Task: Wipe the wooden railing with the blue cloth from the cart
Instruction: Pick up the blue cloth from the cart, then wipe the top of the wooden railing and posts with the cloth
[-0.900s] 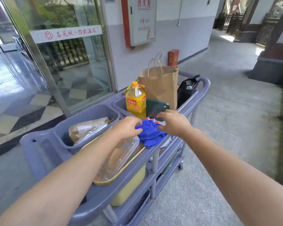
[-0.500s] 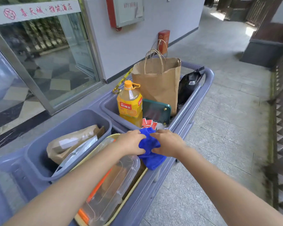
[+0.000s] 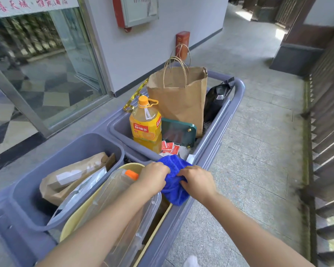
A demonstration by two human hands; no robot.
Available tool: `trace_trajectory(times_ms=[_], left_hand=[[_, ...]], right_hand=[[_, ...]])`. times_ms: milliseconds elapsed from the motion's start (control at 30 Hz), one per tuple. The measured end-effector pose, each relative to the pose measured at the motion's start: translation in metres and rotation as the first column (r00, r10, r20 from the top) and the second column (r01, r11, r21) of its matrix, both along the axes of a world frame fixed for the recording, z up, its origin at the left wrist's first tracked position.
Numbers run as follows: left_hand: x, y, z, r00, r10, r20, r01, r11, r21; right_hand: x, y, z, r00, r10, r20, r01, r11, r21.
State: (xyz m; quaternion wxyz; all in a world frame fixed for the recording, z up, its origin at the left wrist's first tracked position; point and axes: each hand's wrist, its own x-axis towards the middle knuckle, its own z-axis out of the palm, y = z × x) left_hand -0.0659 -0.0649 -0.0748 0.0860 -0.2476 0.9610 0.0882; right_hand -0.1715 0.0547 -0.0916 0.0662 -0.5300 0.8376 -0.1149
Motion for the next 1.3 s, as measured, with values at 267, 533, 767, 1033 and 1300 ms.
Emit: trace_trajectory(times_ms=[267, 533, 767, 1033, 1300], left_hand=[[0.000, 0.002, 0.018, 0.986, -0.011, -0.166, 0.032, 0.992, 0.125], [-0.059, 0.047, 0.088, 0.908, -0.118, -0.402, 0.239, 0.935, 0.264], [-0.154, 0.150, 0.129, 0.781, -0.452, -0.431, 0.589, 0.762, 0.268], [-0.220, 0.356, 0.156, 0.446, -0.725, -0.525, 0.895, 0.368, 0.253], [-0.222, 0.546, 0.173, 0.059, -0.818, -0.572, 0.989, -0.031, 0.146]], right_hand=[[-0.017, 0.015, 0.028, 0.991, -0.029, 0.128, 0.036, 0.998, -0.049], [-0.071, 0.093, 0.101, 0.894, -0.177, 0.411, 0.258, 0.954, -0.152], [-0.102, 0.231, 0.159, 0.832, -0.420, 0.363, 0.496, 0.855, -0.148], [-0.067, 0.438, 0.194, 0.594, -0.781, 0.196, 0.804, 0.568, -0.173], [0.003, 0.594, 0.206, 0.287, -0.952, 0.102, 0.939, 0.260, -0.224]])
